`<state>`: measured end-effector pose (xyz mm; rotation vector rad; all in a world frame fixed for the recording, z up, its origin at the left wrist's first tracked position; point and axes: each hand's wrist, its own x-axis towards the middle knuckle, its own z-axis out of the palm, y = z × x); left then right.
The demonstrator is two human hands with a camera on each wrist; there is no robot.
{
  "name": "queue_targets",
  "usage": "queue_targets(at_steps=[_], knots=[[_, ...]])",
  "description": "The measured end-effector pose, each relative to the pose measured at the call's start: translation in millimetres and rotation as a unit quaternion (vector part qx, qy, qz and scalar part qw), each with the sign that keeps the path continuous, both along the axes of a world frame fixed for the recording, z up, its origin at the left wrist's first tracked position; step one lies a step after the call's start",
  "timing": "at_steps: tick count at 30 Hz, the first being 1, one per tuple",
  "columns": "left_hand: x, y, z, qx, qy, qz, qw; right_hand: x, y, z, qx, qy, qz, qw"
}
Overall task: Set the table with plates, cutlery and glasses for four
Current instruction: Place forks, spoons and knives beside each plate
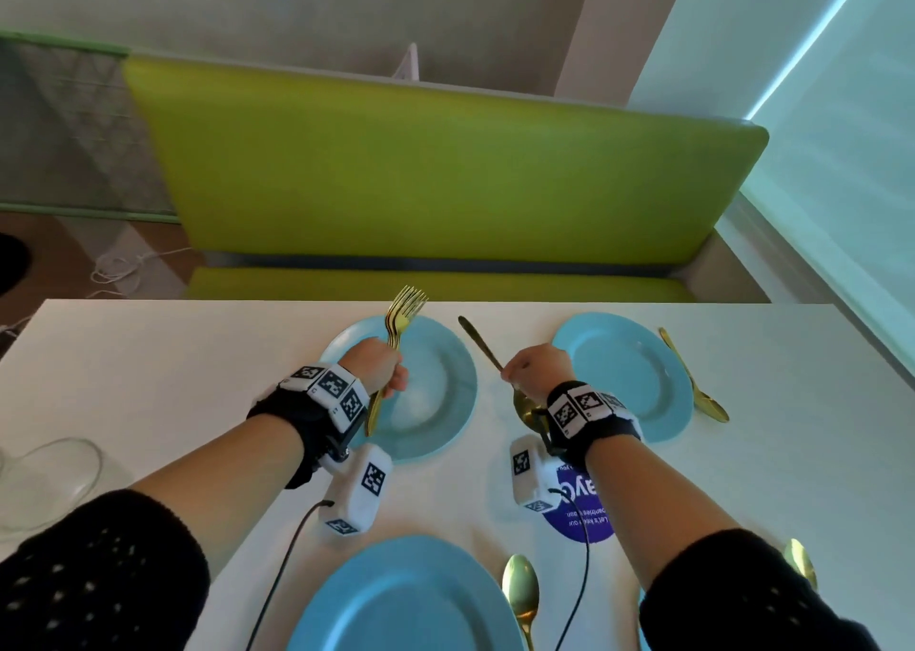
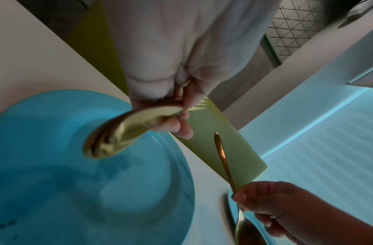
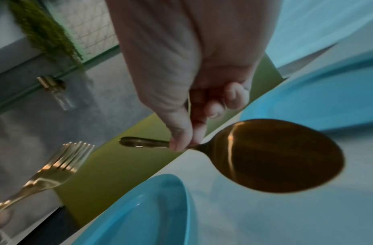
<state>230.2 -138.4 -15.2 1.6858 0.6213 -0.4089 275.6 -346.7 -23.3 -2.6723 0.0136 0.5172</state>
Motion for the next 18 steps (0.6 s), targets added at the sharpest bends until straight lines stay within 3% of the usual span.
queue_targets(at_steps=[4, 8, 14, 18], knots=[[4.1, 2.3, -5.9, -0.007, -0.016, 0.000, 1.000, 11.8, 11.4, -11.9, -0.117, 0.035, 0.028, 0.992], [9.4, 3.1, -9.6, 0.002, -0.033, -0.009, 0.999, 20.5, 17.8, -25.7, -0.170, 0.077, 0.027, 0.982], [15.8, -0.5, -9.6, 0.004, -0.042, -0.016, 0.999, 24.0, 25.2, -42.5, -0.143, 0.102, -0.022, 0.984], [15.7, -3.2, -11.3, 0.004, -0.047, -0.026, 0.999, 25.3, 22.1, -53.6, -0.002, 0.120, -0.104, 0.987]])
